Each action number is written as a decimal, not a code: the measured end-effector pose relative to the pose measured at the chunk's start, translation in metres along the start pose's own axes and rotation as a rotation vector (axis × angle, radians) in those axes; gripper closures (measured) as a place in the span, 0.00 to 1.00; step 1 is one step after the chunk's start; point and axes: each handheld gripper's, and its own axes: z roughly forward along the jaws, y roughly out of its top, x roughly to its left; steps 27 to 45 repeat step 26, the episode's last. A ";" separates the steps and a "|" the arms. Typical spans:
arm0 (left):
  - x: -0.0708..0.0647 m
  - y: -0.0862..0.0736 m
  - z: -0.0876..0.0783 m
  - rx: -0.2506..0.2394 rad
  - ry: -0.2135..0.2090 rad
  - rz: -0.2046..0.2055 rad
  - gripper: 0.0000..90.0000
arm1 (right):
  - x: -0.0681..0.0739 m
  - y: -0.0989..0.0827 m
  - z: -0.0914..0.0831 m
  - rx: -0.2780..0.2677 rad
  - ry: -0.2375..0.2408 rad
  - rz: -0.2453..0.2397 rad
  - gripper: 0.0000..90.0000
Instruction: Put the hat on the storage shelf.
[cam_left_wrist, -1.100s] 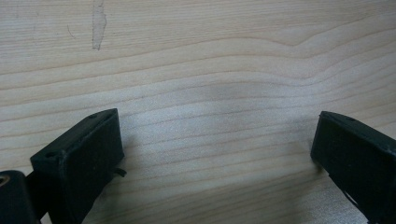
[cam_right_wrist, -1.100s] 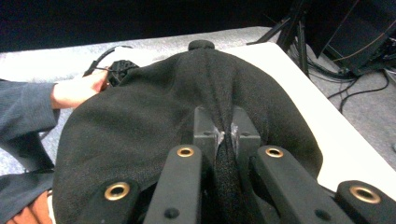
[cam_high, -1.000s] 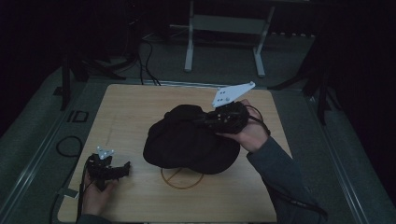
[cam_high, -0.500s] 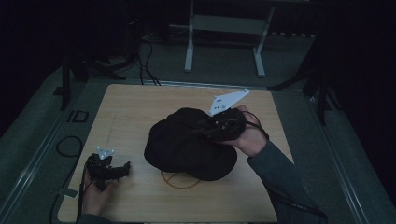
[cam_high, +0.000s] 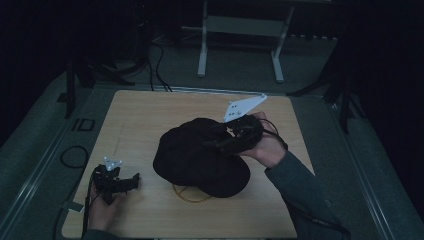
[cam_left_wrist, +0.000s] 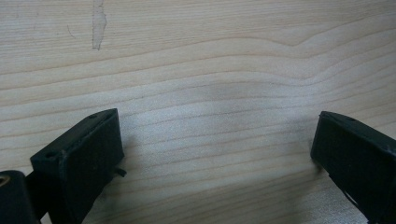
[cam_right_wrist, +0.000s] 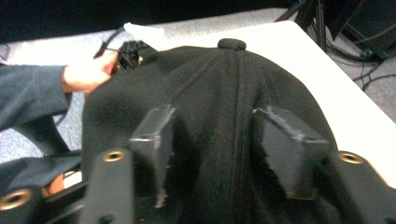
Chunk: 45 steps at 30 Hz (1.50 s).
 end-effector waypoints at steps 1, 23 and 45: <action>0.000 0.000 0.000 0.000 0.000 0.000 0.02 | 0.001 0.000 0.002 0.009 0.000 -0.001 0.42; 0.000 0.000 0.000 0.000 0.000 0.000 0.02 | -0.010 -0.014 -0.013 -0.006 -0.034 0.063 0.31; 0.000 0.000 0.000 0.000 0.000 0.000 0.02 | -0.012 -0.017 -0.013 -0.004 -0.037 0.070 0.31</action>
